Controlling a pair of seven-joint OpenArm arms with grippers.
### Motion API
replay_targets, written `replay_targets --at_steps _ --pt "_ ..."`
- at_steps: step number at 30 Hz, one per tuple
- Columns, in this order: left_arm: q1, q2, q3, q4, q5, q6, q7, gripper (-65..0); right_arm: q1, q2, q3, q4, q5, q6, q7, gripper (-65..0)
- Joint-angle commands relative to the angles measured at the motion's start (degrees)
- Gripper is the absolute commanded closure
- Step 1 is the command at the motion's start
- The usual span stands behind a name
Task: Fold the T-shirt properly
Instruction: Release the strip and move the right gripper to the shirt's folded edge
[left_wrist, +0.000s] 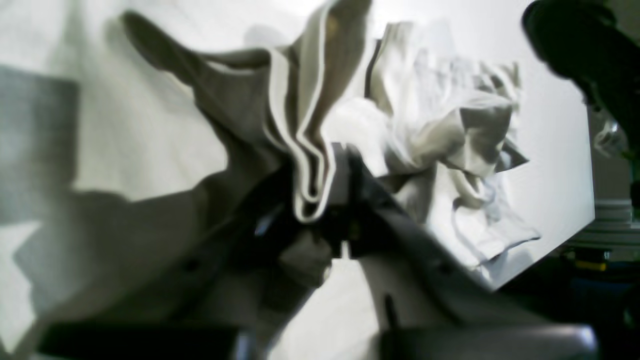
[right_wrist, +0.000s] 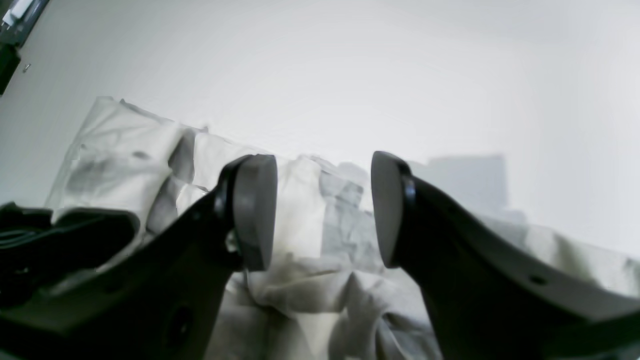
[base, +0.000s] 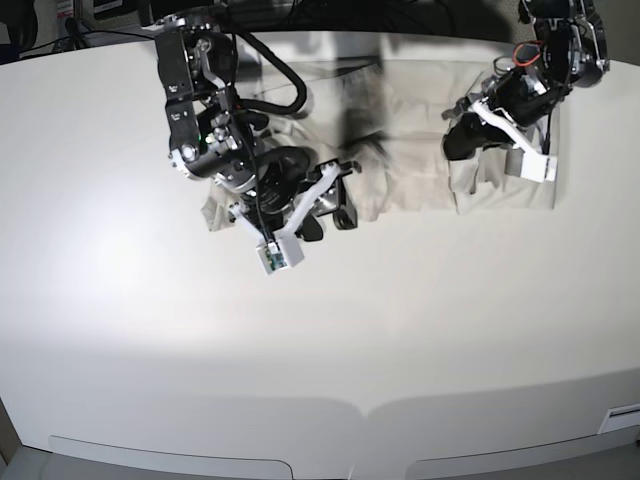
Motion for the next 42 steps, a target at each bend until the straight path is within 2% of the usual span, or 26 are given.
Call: replay_targets --at_steps 1,3,4,10,14,19,24,26,30,33,36,39,42 --pt "-0.6 -0.3 0.0 1.0 -1.4 -0.7 -0.1 -18.9 0.8 -0.1 0.0 0.9 0.9 0.4 1.1 -30.8" --pt "-1.2 -0.3 0.0 1.0 -1.5 -0.7 1.8 -26.8 0.9 -0.2 0.0 0.9 0.9 0.4 1.1 -30.8" --pt "-1.5 -0.3 0.0 1.0 -1.8 -0.7 3.0 -28.0 0.9 -0.2 0.0 0.9 0.9 0.4 1.1 -30.8" --pt "-3.7 -0.4 0.0 1.1 -11.5 -3.4 9.6 -28.1 0.9 -0.2 0.0 0.9 0.9 0.4 1.1 -30.8" --pt "-4.9 -0.9 0.0 3.3 -12.6 -3.6 11.4 -28.1 1.0 -0.1 0.0 0.9 0.9 0.4 0.4 -30.8" --pt "-4.2 -6.6 -0.1 9.5 -12.4 -3.5 11.5 -28.1 1.7 0.0 0.0 0.9 0.9 0.4 -0.6 -30.8" --pt "0.2 -11.7 -0.1 11.1 -11.9 -3.5 11.5 -28.1 2.3 0.2 0.1 0.9 0.9 0.4 -1.7 -30.8" --pt "2.3 -13.1 -0.1 11.1 -9.1 -3.5 9.1 -28.1 2.9 0.3 0.1 0.9 1.0 1.0 -4.3 -30.8" --pt "6.2 -15.6 -0.1 11.1 -0.9 -3.5 -1.9 -28.1 4.4 1.8 0.2 2.1 4.6 2.8 -9.9 -30.8" --pt "8.7 -16.7 -0.1 11.1 1.2 -2.8 -7.3 -28.1 4.7 3.5 1.3 5.7 6.7 2.7 -14.4 -30.8" --pt "9.7 -16.7 -0.1 11.1 1.0 -2.6 -9.2 -28.1 4.5 5.6 4.4 9.0 10.3 2.6 -20.5 -30.8" --pt "9.7 -16.7 -0.1 11.1 1.2 -2.6 -9.1 -28.1 2.5 7.9 8.2 9.5 13.0 2.7 -21.7 -30.8" --pt "9.7 -16.7 -0.1 11.1 1.2 -2.6 -9.1 -28.1 0.1 10.2 12.7 9.5 20.3 2.3 -23.4 -30.8"
